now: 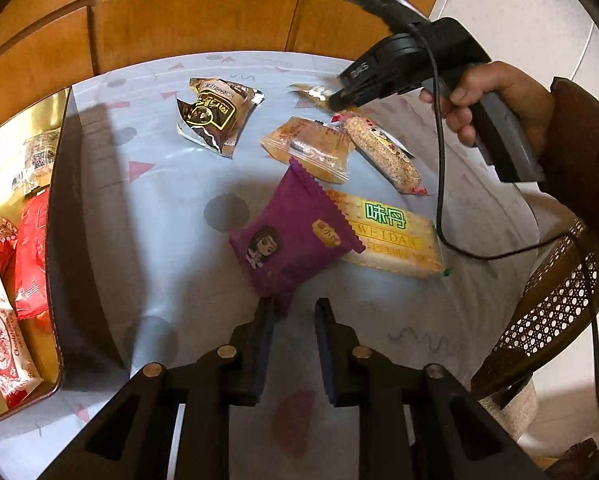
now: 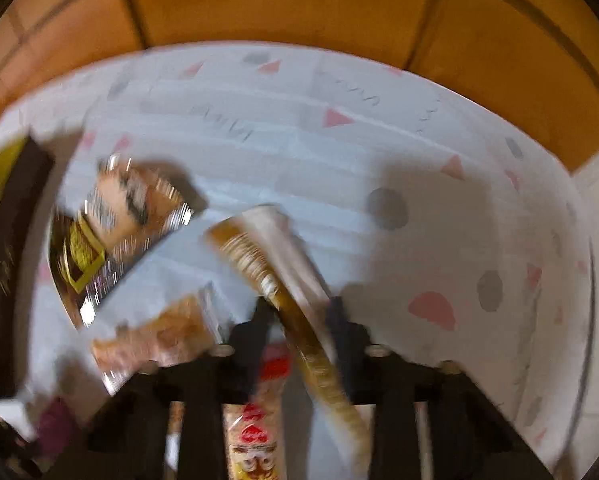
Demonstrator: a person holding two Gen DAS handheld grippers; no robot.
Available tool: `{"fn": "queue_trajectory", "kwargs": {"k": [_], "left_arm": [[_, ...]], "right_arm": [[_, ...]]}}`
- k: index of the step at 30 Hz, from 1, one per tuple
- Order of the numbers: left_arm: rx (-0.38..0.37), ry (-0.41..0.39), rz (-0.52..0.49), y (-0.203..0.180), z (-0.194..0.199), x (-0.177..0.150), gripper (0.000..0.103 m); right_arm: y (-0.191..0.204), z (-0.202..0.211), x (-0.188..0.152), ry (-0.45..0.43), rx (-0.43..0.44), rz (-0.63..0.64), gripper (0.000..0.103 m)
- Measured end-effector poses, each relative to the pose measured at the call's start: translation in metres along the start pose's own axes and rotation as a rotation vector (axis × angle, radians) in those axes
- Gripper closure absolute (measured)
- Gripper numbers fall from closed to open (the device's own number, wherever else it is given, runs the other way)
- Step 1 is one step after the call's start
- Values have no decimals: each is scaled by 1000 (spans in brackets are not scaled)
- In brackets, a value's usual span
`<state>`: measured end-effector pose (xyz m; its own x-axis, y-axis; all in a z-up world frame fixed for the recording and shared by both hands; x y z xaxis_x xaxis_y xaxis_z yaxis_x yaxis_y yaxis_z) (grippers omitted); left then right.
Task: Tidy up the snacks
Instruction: 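Lift the purple candy with the left gripper while the right gripper grasps a brown coffee sachet, then carry the purple candy into the gold tin and open the left gripper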
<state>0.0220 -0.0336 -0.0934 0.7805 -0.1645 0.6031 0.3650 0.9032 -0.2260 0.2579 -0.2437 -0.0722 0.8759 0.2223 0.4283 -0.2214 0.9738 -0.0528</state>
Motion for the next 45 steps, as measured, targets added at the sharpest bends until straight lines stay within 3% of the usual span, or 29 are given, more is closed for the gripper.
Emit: {"fn": "queue_trajectory", "kwargs": {"k": [3,7,11,13,15,17,19,22,28,32,36,38,40,42,45], "left_arm": [[-2,-3,5,1,1,-1,82],[-10,-7,15,2,3,-1,79],[-31,3,29,2,7,1,67],[-33,-13,33,3,15,3,65],[-49,-26,42,4,24,5,56],[-63,-52,48,4,36,7,36],[-46,-70,43,4,43,11,29],[29,-80,-48,-2,43,21,29],[53,55,-306,-17,11,34,29],[60,105,-392,-15,-9,42,29],[31,101,-401,-16,-23,51,31],[-6,104,-374,-15,-29,52,62],[-4,95,-337,-12,-31,52,65],[-37,88,-286,-9,-29,51,66],[-57,52,-202,-2,-18,48,67]], "right_arm": [[-29,4,2,-32,-38,-68,87],[-68,6,-15,21,-55,-142,86],[-80,7,-43,85,-62,-157,69],[-81,12,-52,56,-59,-161,69],[-81,13,-54,55,-60,-169,69],[-81,13,-55,57,-65,-164,67],[-80,12,-54,54,-66,-169,66],[-80,13,-53,54,-69,-164,64],[-69,13,-47,60,-91,-161,52],[-72,11,-46,68,-98,-173,43],[-72,12,-44,70,-95,-165,42],[-72,13,-42,67,-91,-165,42],[-70,11,-41,60,-89,-150,46],[-68,6,-39,46,-71,-115,65],[-58,4,-37,35,-86,-56,70]]}}
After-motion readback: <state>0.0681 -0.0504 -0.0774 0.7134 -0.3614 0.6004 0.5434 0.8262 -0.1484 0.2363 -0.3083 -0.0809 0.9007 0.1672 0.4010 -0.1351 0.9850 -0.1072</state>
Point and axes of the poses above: each gripper's, at about its wrist camera, not at the fingertips, and z roughly against the way its jaws point, y to its left, x to its top, the point moved 1 cm from there along -z, roughly the way its jaws point, and after that the axes turned 7 degrees about -y, right-handed, at the moved point
